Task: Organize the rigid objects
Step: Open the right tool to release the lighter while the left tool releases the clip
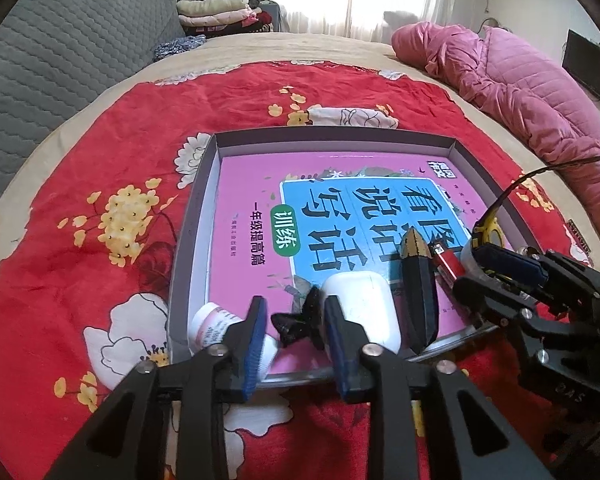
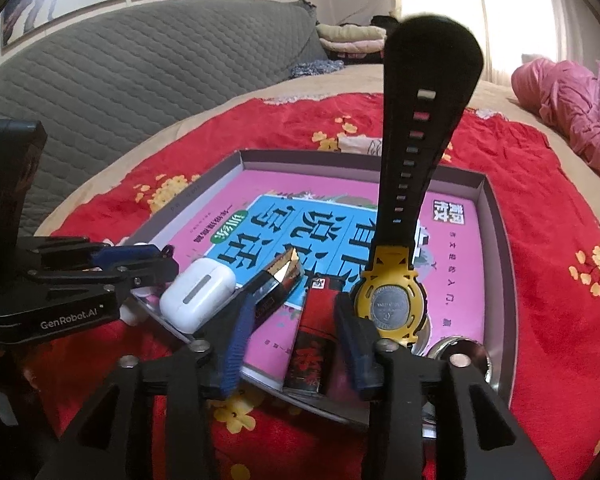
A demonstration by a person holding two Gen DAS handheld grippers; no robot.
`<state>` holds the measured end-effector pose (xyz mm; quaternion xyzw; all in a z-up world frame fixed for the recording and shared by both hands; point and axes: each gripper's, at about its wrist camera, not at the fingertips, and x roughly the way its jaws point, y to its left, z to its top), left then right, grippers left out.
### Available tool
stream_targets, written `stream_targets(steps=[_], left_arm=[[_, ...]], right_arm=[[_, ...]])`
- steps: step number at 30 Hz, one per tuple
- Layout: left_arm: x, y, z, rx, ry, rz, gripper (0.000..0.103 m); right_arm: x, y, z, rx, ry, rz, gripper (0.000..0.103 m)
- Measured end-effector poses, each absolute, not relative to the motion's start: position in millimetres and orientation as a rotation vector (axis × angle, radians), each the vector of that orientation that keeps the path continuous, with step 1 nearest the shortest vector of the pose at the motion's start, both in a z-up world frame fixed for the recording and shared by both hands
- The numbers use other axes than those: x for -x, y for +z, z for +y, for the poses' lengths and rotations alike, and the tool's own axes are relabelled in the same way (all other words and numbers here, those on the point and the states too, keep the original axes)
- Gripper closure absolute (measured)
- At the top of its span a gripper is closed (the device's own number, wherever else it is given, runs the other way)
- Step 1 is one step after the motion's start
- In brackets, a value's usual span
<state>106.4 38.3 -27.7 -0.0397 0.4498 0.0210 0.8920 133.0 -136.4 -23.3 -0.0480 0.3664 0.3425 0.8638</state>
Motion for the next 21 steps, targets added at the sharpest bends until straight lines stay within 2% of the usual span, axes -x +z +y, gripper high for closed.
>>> stream_targets(steps=[14, 17, 19, 20, 21], left_arm=[[-100.1, -22.3, 37.7, 0.103, 0.041, 0.92, 0.066], [-96.1, -18.8, 38.2, 0.109, 0.044, 0.912, 0.055], [-92.4, -15.8, 38.7, 0.112, 0.049, 0.9, 0.052], [-90.7, -14.2, 38.8, 0.113, 0.051, 0.893, 0.052], [-89.3, -13.1, 38.7, 0.114, 0.051, 0.889, 0.052]], right_arm=[[-115.1, -5.2, -158.8, 0.075, 0.695, 0.669, 0.054], [-110.6, -1.3, -164.0, 0.072, 0.681, 0.65, 0.053], [-108.0, 1.2, -166.3, 0.074, 0.665, 0.638, 0.049], [-107.0, 2.4, -167.9, 0.074, 0.656, 0.632, 0.038], [-105.8, 3.7, -169.3, 0.073, 0.644, 0.625, 0.035]])
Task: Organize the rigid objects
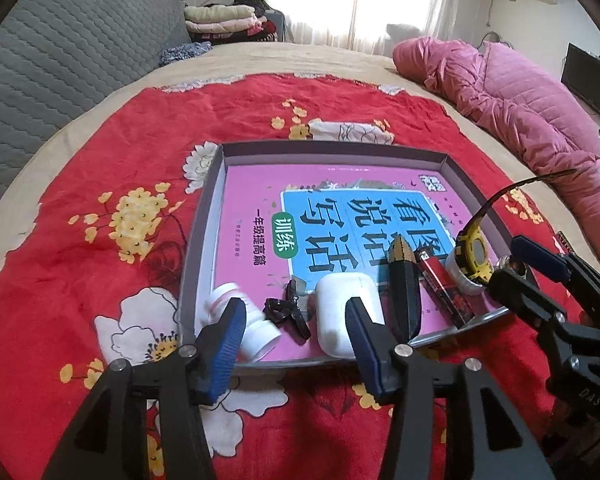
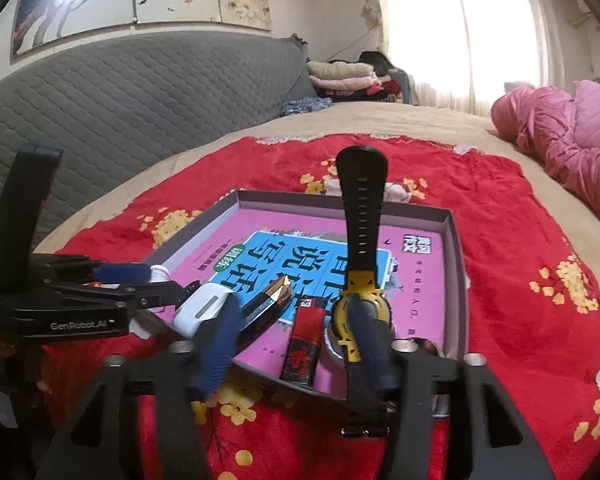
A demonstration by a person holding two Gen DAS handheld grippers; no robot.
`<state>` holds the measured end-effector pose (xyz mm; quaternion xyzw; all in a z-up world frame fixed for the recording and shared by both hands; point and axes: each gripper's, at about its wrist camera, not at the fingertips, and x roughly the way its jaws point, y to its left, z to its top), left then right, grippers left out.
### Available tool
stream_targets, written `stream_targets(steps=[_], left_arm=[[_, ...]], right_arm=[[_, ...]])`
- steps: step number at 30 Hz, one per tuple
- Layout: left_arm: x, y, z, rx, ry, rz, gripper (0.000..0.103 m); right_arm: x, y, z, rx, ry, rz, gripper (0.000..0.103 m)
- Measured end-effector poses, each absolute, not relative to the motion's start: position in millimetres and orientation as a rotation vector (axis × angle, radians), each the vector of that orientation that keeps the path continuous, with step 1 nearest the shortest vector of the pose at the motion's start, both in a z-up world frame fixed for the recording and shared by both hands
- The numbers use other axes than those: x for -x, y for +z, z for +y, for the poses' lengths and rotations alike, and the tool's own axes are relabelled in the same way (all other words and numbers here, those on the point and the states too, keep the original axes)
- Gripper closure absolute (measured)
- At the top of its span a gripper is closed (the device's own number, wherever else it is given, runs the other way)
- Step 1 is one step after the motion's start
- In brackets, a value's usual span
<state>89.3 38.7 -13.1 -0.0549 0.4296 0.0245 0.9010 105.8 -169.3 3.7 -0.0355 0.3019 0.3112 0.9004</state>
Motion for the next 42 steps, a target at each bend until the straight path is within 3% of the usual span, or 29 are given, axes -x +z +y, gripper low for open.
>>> stream_targets(steps=[15, 24, 42], left_arm=[[-69.9, 1.6, 34.9, 0.109, 0.044, 0.817, 0.051], [-59.0, 13.8, 34.0, 0.098, 0.052, 0.758, 0.038], [-19.0, 36.3, 24.1, 0.098, 0.087, 0.717, 0.038]], right_arm=[[-94.3, 14.9, -191.9, 0.024, 0.527, 0.622, 0.03], [-81.1, 22.4, -191.1, 0.051, 0.479, 0.603, 0.029], [-48.6, 34.3, -200.7, 0.001, 0.433, 0.654, 0.029]])
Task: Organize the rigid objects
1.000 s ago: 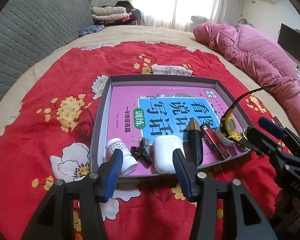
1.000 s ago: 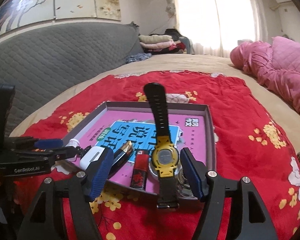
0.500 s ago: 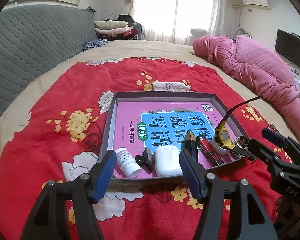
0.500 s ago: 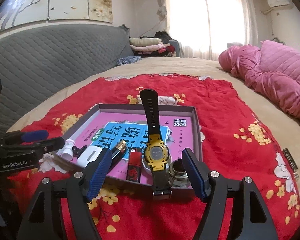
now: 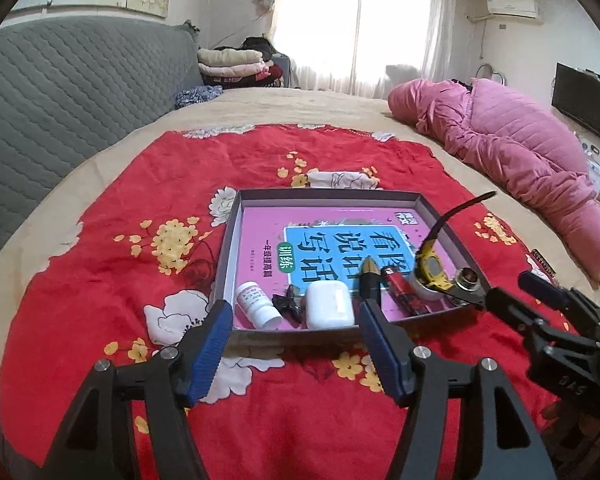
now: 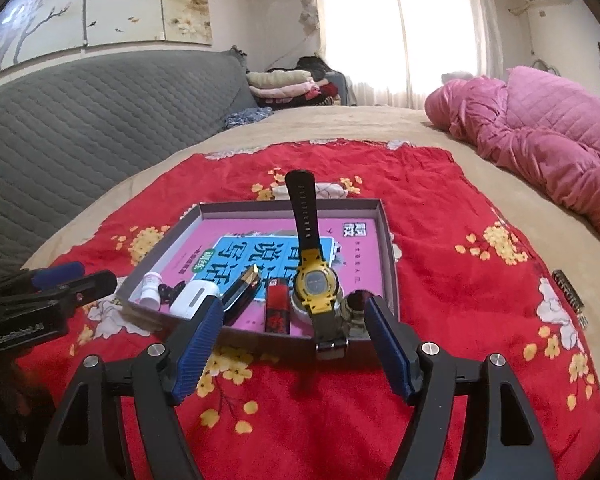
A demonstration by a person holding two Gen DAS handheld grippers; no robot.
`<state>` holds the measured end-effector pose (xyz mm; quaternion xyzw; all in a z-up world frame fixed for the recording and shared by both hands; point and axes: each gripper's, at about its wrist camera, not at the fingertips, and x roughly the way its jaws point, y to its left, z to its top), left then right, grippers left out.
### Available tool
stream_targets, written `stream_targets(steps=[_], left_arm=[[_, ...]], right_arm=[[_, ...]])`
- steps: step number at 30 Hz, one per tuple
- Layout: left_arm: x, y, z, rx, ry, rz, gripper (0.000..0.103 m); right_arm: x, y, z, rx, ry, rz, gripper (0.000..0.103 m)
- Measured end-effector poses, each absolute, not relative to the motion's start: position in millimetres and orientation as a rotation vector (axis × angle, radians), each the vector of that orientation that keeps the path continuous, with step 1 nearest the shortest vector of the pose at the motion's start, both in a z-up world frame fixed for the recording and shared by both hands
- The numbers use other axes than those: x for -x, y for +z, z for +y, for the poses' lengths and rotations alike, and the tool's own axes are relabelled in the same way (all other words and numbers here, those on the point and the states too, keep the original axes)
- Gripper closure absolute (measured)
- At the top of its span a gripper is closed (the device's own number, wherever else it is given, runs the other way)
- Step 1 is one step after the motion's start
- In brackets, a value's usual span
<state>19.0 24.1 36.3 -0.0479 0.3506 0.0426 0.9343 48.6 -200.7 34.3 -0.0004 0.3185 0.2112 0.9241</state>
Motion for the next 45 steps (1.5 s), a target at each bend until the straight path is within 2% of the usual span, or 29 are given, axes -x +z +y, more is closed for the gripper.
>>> stream_targets(steps=[16, 45], left_arm=[[0.8, 27.4, 20.3, 0.129, 0.119, 0.818, 0.038], [27.5, 28.3, 14.1, 0.11, 0.124, 0.88, 0.038]], right_arm=[[-16.8, 45.4, -183.4, 0.06, 0.387, 0.673, 0.028], [16.3, 39.7, -190.2, 0.053, 0.313, 0.756, 0.028]])
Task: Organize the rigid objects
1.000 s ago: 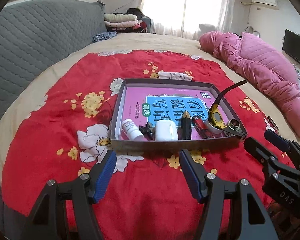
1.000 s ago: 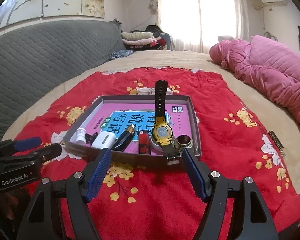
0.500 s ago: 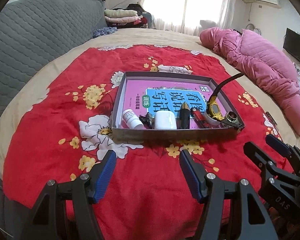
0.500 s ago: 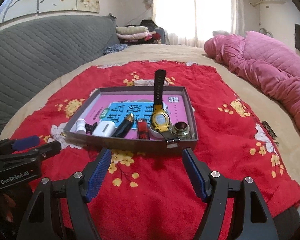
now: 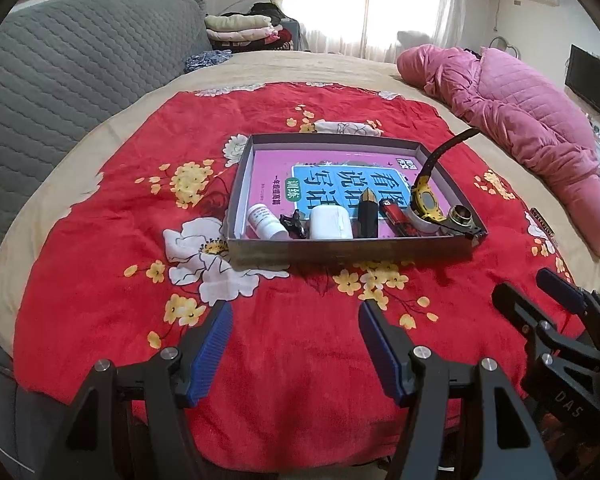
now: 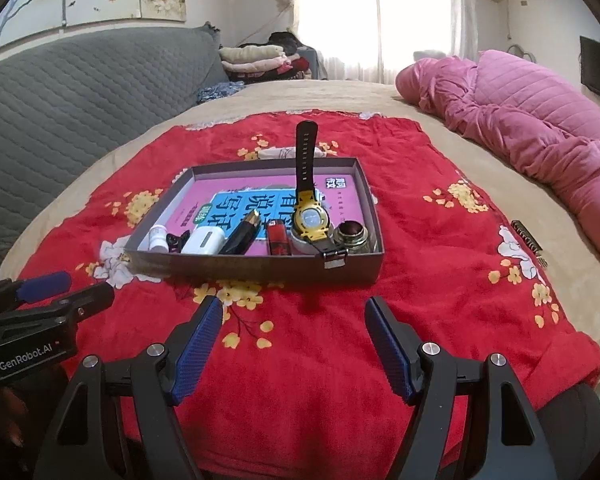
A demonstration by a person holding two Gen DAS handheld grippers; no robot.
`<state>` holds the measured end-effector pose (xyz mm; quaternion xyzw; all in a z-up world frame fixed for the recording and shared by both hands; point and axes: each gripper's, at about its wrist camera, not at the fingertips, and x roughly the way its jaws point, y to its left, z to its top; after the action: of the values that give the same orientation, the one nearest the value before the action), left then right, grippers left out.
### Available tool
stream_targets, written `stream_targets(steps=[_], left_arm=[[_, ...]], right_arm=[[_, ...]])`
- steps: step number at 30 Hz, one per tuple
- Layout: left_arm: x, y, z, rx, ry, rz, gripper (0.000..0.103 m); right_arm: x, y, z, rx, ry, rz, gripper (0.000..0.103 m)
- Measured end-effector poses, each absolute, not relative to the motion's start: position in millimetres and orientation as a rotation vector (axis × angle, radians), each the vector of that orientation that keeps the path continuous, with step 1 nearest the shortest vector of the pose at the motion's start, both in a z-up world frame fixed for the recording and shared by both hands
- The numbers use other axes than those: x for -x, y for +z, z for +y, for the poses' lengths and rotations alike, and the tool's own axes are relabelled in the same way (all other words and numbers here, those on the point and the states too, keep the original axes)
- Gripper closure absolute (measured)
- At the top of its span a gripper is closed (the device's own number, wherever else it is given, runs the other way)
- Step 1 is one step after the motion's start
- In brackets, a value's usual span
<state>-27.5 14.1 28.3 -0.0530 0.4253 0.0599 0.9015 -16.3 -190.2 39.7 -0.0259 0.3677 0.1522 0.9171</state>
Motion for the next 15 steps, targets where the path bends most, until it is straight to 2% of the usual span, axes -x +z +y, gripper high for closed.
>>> stream_targets(steps=[15], left_arm=[[28.9, 26.1, 12.5, 0.099, 0.124, 0.899, 0.038]], right_arm=[[22.3, 40.8, -181.0, 0.087, 0.337, 0.747, 0.028]])
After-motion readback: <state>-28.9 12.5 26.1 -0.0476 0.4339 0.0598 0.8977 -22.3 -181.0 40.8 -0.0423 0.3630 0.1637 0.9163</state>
